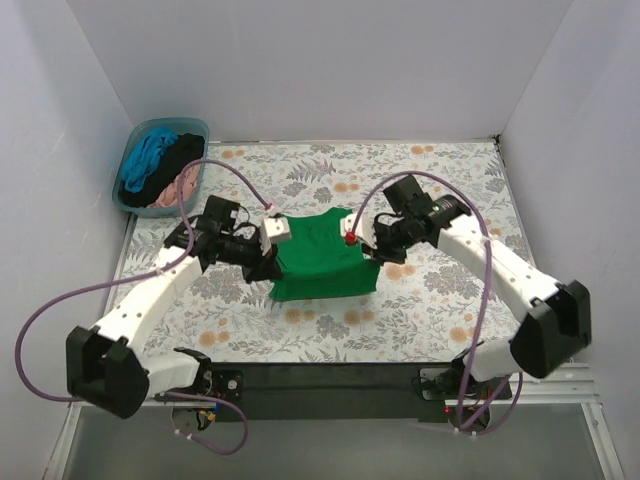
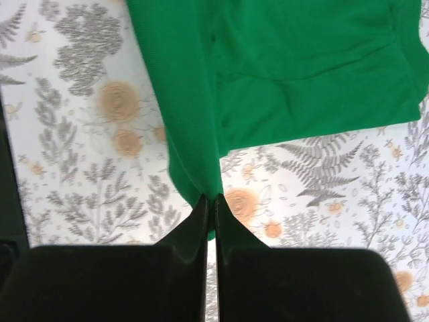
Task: Fold and stack the t-shirts
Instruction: Fold the tshirt
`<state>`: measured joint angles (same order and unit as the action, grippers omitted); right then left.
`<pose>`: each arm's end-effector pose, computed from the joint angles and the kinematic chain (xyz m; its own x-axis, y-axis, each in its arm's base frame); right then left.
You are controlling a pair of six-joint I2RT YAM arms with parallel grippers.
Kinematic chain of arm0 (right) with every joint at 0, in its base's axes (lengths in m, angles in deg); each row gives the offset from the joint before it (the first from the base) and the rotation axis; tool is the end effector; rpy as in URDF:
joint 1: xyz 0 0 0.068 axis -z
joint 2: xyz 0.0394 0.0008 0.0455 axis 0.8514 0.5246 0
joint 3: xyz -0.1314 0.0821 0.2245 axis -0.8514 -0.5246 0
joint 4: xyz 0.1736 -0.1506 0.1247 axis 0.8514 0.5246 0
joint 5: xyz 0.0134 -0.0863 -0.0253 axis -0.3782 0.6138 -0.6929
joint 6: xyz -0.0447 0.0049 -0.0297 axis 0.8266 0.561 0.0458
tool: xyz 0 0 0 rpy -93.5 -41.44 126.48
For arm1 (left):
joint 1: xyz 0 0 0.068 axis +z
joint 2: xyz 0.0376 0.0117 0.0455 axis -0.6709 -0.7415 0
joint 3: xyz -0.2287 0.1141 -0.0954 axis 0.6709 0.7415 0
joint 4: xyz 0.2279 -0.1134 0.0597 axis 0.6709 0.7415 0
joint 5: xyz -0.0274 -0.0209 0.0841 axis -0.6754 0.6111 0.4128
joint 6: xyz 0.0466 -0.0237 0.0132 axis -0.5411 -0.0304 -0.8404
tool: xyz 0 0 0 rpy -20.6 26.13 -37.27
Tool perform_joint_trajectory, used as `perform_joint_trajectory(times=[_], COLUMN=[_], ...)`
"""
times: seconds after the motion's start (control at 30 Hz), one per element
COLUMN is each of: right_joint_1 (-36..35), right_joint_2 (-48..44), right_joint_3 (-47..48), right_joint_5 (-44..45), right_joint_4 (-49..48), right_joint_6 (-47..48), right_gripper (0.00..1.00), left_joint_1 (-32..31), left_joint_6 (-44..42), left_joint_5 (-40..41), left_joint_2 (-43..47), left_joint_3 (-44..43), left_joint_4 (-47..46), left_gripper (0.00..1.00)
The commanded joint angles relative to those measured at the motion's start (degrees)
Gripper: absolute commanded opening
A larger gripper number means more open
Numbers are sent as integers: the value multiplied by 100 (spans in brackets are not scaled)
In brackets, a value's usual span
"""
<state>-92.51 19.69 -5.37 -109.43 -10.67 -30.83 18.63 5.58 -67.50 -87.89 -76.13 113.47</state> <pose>0.2147 0.1626 0.2988 0.1334 -0.8155 -0.5631 -0.9789 -0.0198 -0.2033 0.1898 -0.1099 0.2788 -0.7999 0.3366 -0.4969 0.5982 0.5132 -0.6154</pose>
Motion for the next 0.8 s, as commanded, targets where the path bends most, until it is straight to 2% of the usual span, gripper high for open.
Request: perform_joint_trajectory(times=[0.0,0.17,0.33,0.4,0.57,0.77], right_joint_1=[250,540,682,708,699,586], right_joint_2=[816,2406,3890,4200,4483,3852], right_joint_3=[682,2070,3117,3425,3040,1732], right_joint_5=[145,75,224,250,206,-21], right_joint_4=[132,96,17,0,-202,-431], right_joint_6=[403,632,685,667,562,263], right_gripper=[1,1,1,1,1,1], left_joint_1=[792,1322,1419,1428,1384,1112], left_joint_6=[-223,-190,188,276,312,206], left_joint_5=[-265,-203,253,359,447,413], left_joint_2=[-621,-1992,-3074,-3504,-3989,-3419], left_joint_3=[-390,-855,-1348,-1392,-1411,-446], left_joint_4=[-356,-1113,-1983,-2237,-2195,-2020], left_gripper=[0,1,3,4,5,6])
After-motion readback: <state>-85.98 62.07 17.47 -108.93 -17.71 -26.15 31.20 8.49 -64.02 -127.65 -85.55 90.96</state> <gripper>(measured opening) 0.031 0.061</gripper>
